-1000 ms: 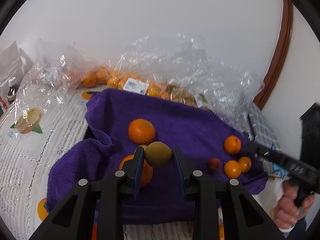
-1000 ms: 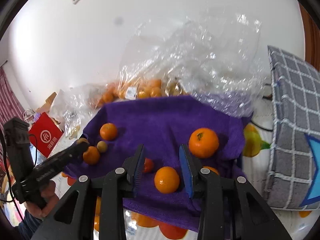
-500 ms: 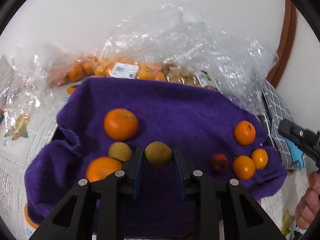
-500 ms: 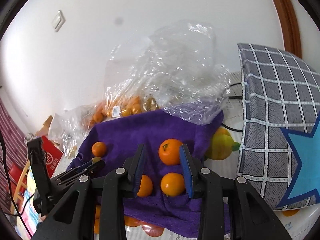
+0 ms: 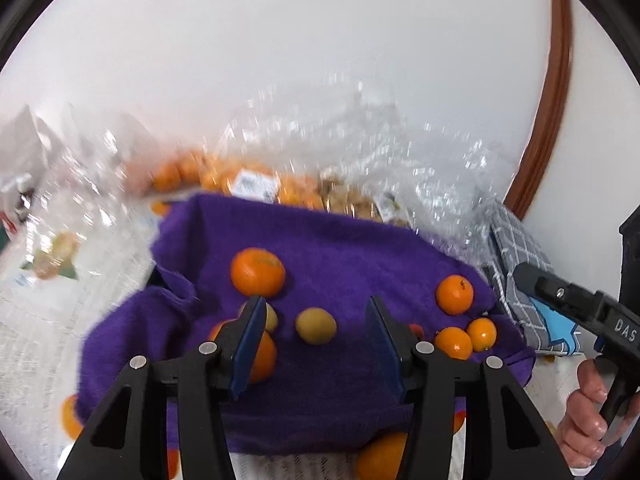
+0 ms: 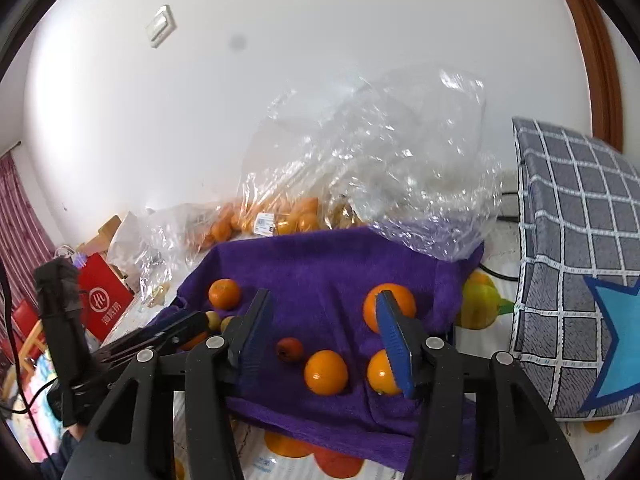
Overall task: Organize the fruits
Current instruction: 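Open the left tool to drop the yellow-green fruit on the towel, then withdraw both tools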
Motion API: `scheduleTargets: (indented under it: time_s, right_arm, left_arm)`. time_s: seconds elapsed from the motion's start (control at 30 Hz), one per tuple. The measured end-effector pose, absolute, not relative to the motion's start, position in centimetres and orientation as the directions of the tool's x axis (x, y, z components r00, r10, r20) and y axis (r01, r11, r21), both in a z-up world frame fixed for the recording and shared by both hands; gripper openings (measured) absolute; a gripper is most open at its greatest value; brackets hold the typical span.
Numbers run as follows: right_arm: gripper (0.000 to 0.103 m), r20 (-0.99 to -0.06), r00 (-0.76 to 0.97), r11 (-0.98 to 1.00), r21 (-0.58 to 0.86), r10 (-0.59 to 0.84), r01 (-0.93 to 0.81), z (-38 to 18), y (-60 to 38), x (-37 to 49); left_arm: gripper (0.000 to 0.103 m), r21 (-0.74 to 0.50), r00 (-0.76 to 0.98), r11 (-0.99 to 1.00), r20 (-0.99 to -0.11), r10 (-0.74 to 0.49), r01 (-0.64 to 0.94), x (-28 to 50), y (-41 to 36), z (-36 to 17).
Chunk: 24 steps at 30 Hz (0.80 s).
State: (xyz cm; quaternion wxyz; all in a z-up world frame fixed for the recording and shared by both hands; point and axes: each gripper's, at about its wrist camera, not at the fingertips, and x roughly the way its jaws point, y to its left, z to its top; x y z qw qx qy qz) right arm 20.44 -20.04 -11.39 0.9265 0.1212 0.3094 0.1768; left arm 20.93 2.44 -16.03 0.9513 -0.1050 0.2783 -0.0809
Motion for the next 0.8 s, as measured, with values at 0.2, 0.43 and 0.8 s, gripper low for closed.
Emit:
scheduleTargets:
  time_s: [0.2,0.43,0.8]
  right_arm:
    - [0.049,-0.554,0.723,0.910,0.204,0.412,-0.361,-11.5,-17.1,16.0]
    - [0.049,-0.608,0.704,0.919,0.120,0.367,-0.375,-13.5,-14.4,10.3]
    - [0.049,-0.655,0.663,0.929,0.205,0.364,-0.307,-15.0,-13.6,9.0]
  left_arm:
    - [0.046,-0.282,0.843,0.955,-0.489,-0.225,0.091,18.7,5.0,-15.7]
    - [0.035,-0.354,0.795,0.931,-0.539,-0.280,0.088,16.7,7.6,-16.5]
    - [0.035,-0.224,0.771,0.975,-0.619,-0.147,0.006,12.9,8.5,-17.4]
